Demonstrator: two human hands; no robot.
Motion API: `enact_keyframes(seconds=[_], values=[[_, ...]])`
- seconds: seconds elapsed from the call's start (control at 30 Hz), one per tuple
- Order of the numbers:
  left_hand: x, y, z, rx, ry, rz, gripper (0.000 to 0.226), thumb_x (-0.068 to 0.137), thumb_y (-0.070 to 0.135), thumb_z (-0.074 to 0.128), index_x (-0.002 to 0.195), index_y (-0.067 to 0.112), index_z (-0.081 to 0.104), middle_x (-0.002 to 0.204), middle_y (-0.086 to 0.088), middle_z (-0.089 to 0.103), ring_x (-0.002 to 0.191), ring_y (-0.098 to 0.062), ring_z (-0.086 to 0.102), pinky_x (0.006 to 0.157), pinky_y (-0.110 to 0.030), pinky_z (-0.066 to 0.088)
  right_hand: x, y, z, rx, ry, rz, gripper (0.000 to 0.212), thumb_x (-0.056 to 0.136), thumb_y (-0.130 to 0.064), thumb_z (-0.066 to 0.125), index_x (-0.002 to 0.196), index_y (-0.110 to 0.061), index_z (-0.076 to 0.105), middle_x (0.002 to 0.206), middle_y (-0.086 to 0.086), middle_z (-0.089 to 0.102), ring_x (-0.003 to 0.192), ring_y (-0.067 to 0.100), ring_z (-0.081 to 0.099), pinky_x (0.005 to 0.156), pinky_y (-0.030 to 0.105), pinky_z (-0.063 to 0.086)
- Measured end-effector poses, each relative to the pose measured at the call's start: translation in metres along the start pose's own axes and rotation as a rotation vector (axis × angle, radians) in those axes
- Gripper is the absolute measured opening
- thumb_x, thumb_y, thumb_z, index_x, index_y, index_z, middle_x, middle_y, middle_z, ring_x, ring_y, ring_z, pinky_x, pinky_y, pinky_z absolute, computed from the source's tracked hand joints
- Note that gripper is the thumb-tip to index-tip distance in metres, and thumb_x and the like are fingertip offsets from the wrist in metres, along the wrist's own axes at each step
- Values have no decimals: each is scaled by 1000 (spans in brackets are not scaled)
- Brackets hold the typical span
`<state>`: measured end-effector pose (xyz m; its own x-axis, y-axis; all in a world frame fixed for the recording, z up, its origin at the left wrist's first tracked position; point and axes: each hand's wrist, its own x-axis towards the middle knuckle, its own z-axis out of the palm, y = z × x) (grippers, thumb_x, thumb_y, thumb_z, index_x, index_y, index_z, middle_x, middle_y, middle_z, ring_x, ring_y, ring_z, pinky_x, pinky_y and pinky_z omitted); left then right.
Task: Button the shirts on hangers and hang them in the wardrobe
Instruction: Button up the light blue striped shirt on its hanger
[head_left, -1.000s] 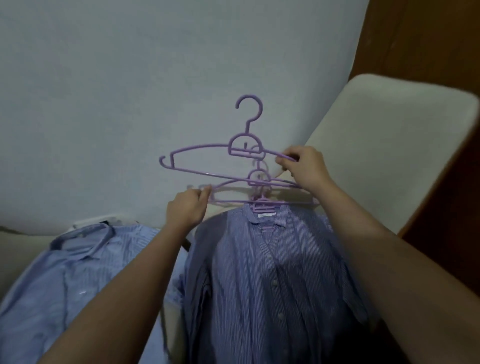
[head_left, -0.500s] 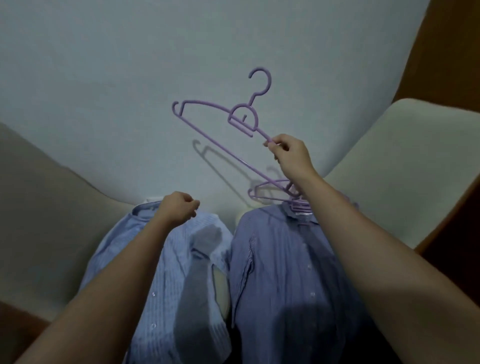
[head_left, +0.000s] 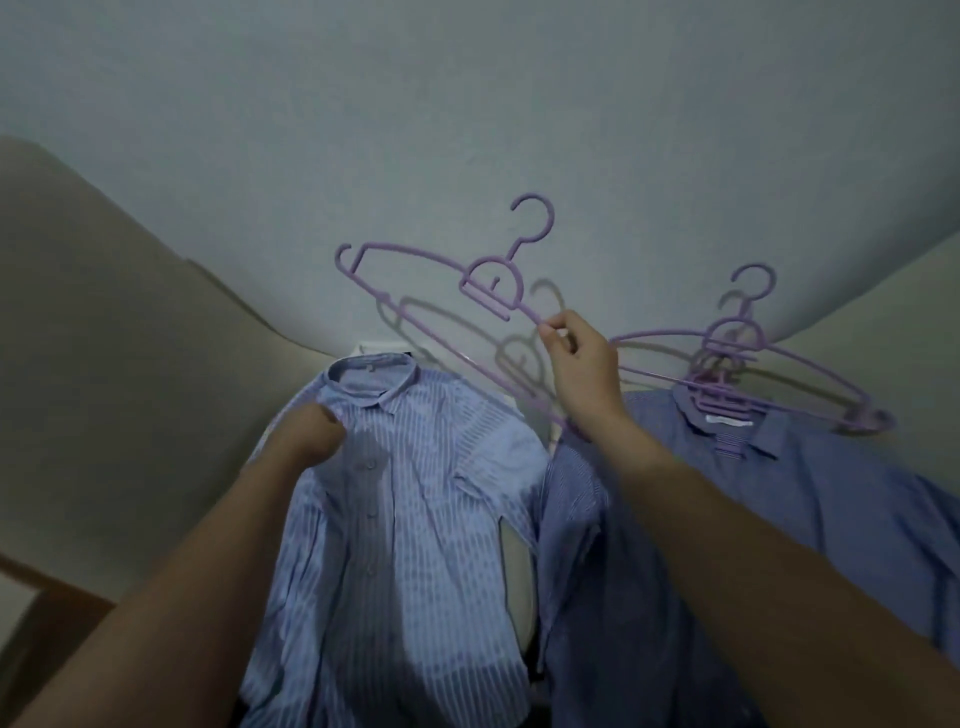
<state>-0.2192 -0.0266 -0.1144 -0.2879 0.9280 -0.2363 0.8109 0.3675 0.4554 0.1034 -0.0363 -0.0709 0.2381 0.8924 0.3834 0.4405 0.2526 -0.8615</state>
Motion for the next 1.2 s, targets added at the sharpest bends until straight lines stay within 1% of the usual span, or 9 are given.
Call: enact_keyframes(seconds=[0.13, 0.23, 0.37, 0.5, 0.6, 0.77, 0.9, 1.0, 1.2], values=[[32, 1, 20, 100, -29, 49, 35, 105, 12, 42, 135, 1, 58, 139, -20, 59, 127, -34, 55, 104, -35, 38, -2, 42, 30, -102, -121, 40, 18, 99, -36, 53, 88, -23, 57, 59, -4, 46, 54, 13, 39, 54, 30, 32], [63, 1, 35, 173, -28, 130, 37, 104, 18, 47, 139, 5, 48, 135, -25, 59, 121, -38, 59, 101, -44, 46, -4, 68, 42, -153, -155, 63, 19, 99, -34, 54, 86, -20, 57, 57, -3, 45, 55, 14, 40, 54, 29, 32], [100, 0, 46, 292, -60, 171, 59, 94, 25, 62, 148, 25, 39, 140, -21, 56, 122, -41, 58, 101, -51, 49, -3, 93, 45, -194, -146, 53, 18, 98, -27, 56, 82, -19, 58, 60, -4, 53, 56, 13, 46, 51, 30, 33], [131, -12, 58, 289, -18, 172, 42, 100, 34, 49, 138, 17, 51, 128, -24, 64, 112, -41, 62, 95, -51, 51, 5, 107, 45, -247, -169, 81, 14, 97, -27, 55, 85, -22, 62, 68, -9, 60, 65, 9, 55, 59, 30, 43], [111, -1, 53, 261, 106, 183, 52, 102, 42, 24, 121, 9, 59, 124, -22, 64, 111, -44, 60, 96, -55, 48, 11, 109, 43, -224, -174, 66, 15, 96, -27, 57, 84, -22, 63, 65, -3, 60, 60, 8, 52, 56, 27, 41], [88, 7, 24, 20, 365, -18, 35, 100, 30, 45, 113, 3, 64, 115, -29, 65, 107, -47, 62, 95, -54, 50, 20, 101, 37, -133, -191, 43, 15, 96, -23, 59, 81, -21, 64, 55, -6, 50, 51, 4, 42, 48, 20, 30], [81, 2, -18, -136, 437, 36, 29, 97, 8, 50, 126, 4, 48, 108, -32, 62, 99, -48, 63, 78, -48, 48, 29, 92, 28, -20, -274, 17, 15, 97, -21, 60, 83, -16, 64, 54, -9, 41, 51, 9, 34, 51, 26, 28], [71, 6, -49, -145, 523, 98, 27, 93, 8, 58, 116, -4, 64, 106, -31, 68, 102, -45, 65, 85, -45, 49, 37, 80, 30, -21, -349, 58, 13, 96, -23, 62, 85, -18, 67, 56, -3, 39, 53, 11, 32, 53, 26, 26], [41, 25, -85, -108, 465, 336, 17, 89, 16, 70, 92, 1, 76, 85, -20, 73, 81, -29, 66, 70, -28, 40, 33, 34, 55, -6, -469, 16, 15, 96, -28, 60, 87, -22, 70, 52, -12, 41, 51, 7, 34, 53, 26, 29]])
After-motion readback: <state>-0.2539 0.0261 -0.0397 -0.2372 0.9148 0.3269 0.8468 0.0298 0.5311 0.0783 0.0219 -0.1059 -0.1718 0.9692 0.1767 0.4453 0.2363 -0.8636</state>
